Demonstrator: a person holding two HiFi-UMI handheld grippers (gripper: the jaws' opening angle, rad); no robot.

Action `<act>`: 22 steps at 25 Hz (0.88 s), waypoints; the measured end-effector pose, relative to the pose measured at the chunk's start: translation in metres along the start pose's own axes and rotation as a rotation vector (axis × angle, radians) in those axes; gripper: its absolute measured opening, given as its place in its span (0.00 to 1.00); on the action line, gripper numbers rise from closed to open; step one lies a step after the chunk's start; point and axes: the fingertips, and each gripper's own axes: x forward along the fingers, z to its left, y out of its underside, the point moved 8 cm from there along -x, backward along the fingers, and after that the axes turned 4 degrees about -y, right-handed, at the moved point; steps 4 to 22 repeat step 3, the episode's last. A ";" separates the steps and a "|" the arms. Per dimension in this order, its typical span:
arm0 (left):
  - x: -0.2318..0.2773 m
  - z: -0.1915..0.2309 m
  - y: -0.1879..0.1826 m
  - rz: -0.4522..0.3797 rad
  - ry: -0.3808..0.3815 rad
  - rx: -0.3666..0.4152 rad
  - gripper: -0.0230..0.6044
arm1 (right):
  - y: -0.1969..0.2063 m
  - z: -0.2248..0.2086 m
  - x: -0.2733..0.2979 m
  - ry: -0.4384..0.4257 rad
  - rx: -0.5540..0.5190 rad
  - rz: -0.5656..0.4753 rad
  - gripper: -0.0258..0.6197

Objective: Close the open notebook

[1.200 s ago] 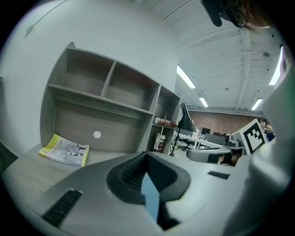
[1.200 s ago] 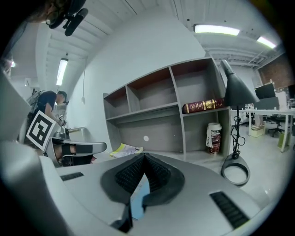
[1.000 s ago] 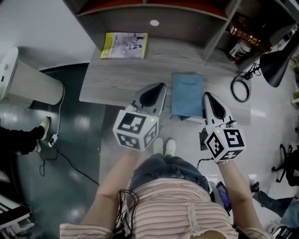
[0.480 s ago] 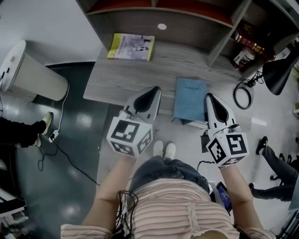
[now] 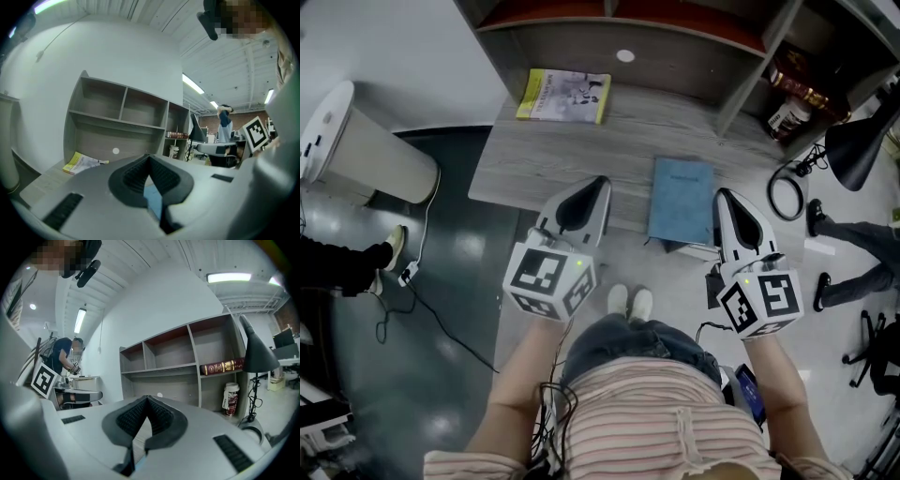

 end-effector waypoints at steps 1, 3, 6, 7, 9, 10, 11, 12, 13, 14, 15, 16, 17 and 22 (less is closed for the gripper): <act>-0.002 0.001 0.000 -0.001 -0.002 0.001 0.05 | 0.000 0.001 -0.001 0.001 0.001 -0.002 0.05; -0.005 0.002 0.000 -0.001 -0.006 0.004 0.05 | -0.001 0.003 -0.003 0.002 0.002 -0.006 0.05; -0.005 0.002 0.000 -0.001 -0.006 0.004 0.05 | -0.001 0.003 -0.003 0.002 0.002 -0.006 0.05; -0.005 0.002 0.000 -0.001 -0.006 0.004 0.05 | -0.001 0.003 -0.003 0.002 0.002 -0.006 0.05; -0.005 0.002 0.000 -0.001 -0.006 0.004 0.05 | -0.001 0.003 -0.003 0.002 0.002 -0.006 0.05; -0.005 0.002 0.000 -0.001 -0.006 0.004 0.05 | -0.001 0.003 -0.003 0.002 0.002 -0.006 0.05; -0.005 0.002 0.000 -0.001 -0.006 0.004 0.05 | -0.001 0.003 -0.003 0.002 0.002 -0.006 0.05; -0.005 0.002 0.000 -0.001 -0.006 0.004 0.05 | -0.001 0.003 -0.003 0.002 0.002 -0.006 0.05; -0.005 0.002 0.000 -0.001 -0.006 0.004 0.05 | -0.001 0.003 -0.003 0.002 0.002 -0.006 0.05; -0.005 0.002 0.000 -0.001 -0.006 0.004 0.05 | -0.001 0.003 -0.003 0.002 0.002 -0.006 0.05; -0.005 0.002 0.000 -0.001 -0.006 0.004 0.05 | -0.001 0.003 -0.003 0.002 0.002 -0.006 0.05; -0.005 0.002 0.000 -0.001 -0.006 0.004 0.05 | -0.001 0.003 -0.003 0.002 0.002 -0.006 0.05; -0.005 0.002 0.000 -0.001 -0.006 0.004 0.05 | -0.001 0.003 -0.003 0.002 0.002 -0.006 0.05; -0.005 0.002 0.000 -0.001 -0.006 0.004 0.05 | -0.001 0.003 -0.003 0.002 0.002 -0.006 0.05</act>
